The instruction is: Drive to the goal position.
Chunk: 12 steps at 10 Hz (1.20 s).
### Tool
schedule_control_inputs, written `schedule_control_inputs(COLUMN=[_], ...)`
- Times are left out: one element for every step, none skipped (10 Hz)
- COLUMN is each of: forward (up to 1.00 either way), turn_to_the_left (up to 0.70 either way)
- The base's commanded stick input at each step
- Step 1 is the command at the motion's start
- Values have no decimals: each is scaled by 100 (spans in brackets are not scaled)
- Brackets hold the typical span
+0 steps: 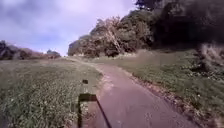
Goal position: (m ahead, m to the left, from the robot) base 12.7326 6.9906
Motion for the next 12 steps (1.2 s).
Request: schedule_control_inputs(forward=[70,70,70,70,70,70,70,70,70,70,70,70], turn_to_the_left=[0,0,0,0,0,0,0,0,0,0,0,0])
